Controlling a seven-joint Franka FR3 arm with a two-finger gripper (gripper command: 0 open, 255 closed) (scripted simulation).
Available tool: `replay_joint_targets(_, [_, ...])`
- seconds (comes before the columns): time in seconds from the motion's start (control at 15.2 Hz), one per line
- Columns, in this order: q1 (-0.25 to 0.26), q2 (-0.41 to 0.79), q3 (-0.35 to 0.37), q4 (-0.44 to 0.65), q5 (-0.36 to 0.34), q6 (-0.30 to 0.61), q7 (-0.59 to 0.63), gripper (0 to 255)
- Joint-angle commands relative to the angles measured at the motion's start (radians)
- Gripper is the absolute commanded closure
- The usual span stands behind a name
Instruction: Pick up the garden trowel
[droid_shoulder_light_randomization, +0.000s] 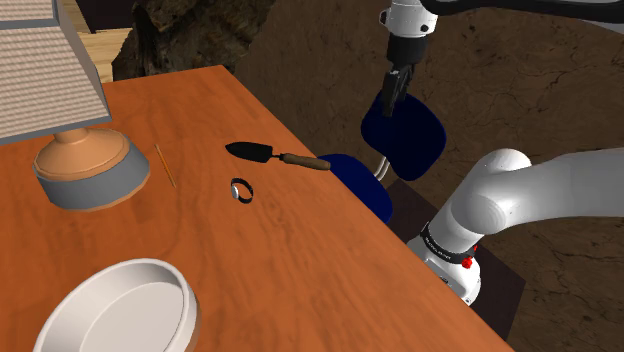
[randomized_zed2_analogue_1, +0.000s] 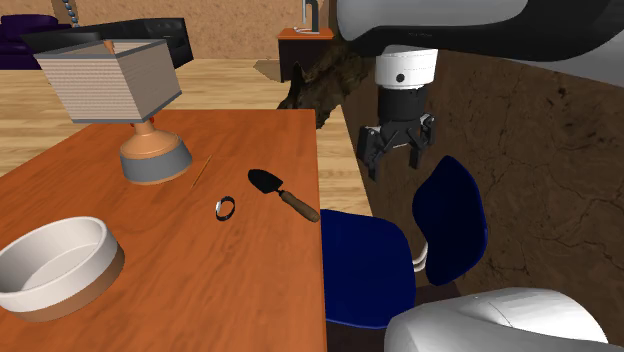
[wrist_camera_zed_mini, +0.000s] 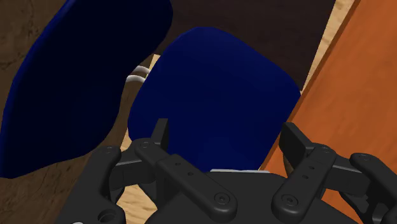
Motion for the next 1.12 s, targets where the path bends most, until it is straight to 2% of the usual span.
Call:
replay_joint_targets(0.0, [0.0,0.0,0.0,0.0,0.0,0.0,0.0,0])
replay_joint_targets(0.53, [0.054,0.189,0.097,-0.001,0.082,0.229,0.07,0])
replay_joint_targets(1.06, [0.094,0.426,0.193,0.076,0.118,0.433,0.137,0])
